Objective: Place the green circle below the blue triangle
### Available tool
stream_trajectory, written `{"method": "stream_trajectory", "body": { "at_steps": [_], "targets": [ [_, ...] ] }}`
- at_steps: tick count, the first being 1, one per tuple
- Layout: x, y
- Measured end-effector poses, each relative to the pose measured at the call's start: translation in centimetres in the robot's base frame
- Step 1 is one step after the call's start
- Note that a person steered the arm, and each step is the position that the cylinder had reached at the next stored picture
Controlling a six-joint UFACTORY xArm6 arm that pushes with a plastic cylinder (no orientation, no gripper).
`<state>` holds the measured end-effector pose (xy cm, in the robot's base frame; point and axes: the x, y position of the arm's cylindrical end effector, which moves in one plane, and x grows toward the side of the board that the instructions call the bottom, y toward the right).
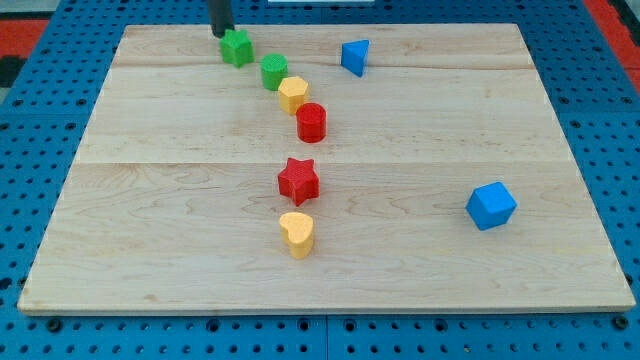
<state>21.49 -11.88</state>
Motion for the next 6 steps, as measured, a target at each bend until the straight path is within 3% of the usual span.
{"method": "stream_trajectory", "body": {
  "at_steps": [2,4,5,6],
  "targets": [
    [5.7,2.0],
    [9.8,11.3],
    [14.8,11.7],
    [17.0,11.8]
  ]
}}
